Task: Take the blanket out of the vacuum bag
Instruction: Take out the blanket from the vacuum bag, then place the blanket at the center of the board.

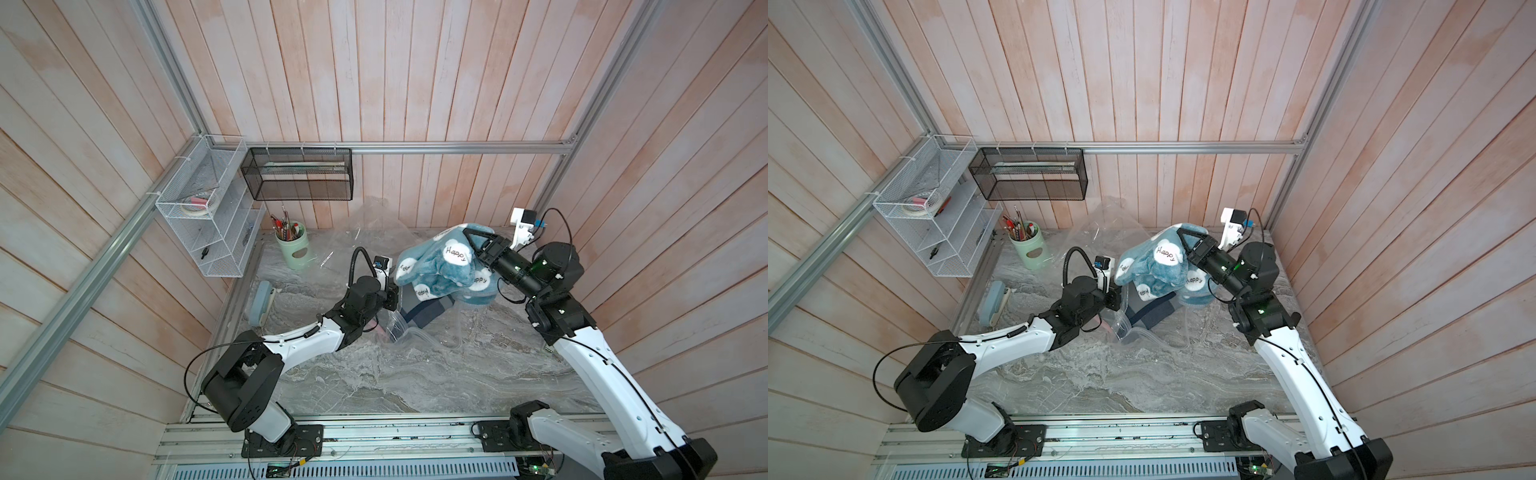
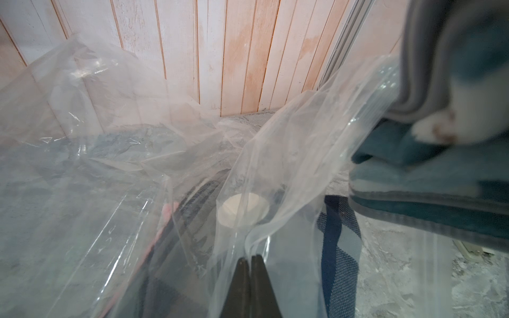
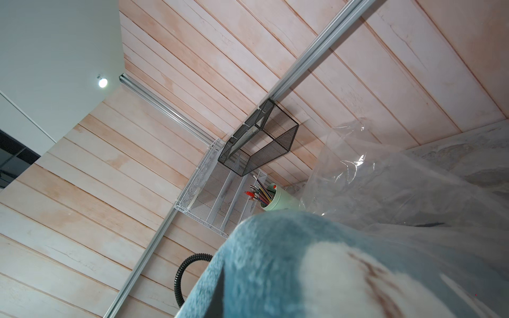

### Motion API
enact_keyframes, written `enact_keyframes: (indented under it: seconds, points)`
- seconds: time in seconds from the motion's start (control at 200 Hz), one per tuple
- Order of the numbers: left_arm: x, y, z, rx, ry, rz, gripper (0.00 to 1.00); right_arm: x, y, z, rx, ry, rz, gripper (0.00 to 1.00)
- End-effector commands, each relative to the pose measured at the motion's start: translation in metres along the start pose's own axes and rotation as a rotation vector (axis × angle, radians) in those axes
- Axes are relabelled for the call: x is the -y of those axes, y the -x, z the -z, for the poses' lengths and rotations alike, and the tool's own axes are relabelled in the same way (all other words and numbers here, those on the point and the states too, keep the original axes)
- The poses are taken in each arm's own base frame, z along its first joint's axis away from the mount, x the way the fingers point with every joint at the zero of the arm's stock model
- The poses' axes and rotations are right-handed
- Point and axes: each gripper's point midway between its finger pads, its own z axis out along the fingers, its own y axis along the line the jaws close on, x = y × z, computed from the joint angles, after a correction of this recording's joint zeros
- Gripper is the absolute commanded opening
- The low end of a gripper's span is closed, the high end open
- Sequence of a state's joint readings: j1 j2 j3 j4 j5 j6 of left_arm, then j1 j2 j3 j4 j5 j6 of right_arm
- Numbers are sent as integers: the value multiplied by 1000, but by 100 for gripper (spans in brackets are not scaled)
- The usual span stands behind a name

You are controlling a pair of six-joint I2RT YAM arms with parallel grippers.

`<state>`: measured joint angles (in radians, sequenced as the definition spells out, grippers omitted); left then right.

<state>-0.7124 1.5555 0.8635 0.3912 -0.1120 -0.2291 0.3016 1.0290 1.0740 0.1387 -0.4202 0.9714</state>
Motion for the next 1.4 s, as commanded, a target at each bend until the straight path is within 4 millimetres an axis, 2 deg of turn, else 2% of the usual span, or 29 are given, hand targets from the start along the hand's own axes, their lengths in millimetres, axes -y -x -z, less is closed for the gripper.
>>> enact_keyframes:
  seconds: [0.0, 0.19, 0.34, 0.66, 0.845, 1.145, 1.26, 1.395]
  points:
    - [-12, -20, 5, -60, 41, -1, 0, -49, 34, 20, 99, 115, 106, 0]
    - [-14, -26, 9, -66, 42, 13, 0, -53, 48, 29, 120, 104, 139, 0]
    - [-15, -33, 9, -90, 41, 15, 0, -48, 67, 39, 147, 83, 159, 0]
    - [-27, -46, 21, -128, 99, -15, 0, -12, 115, 60, 202, 16, 183, 0]
    - [-41, -56, 25, -159, 146, -49, 0, 19, 135, 68, 223, -23, 172, 0]
    - [-66, -57, 29, -186, 200, -50, 0, 67, 160, 77, 247, -100, 167, 0]
    - [-75, -54, 33, -180, 228, -65, 0, 93, 164, 76, 249, -127, 145, 0]
    - [-85, -48, 37, -168, 258, -62, 0, 123, 160, 72, 229, -150, 125, 0]
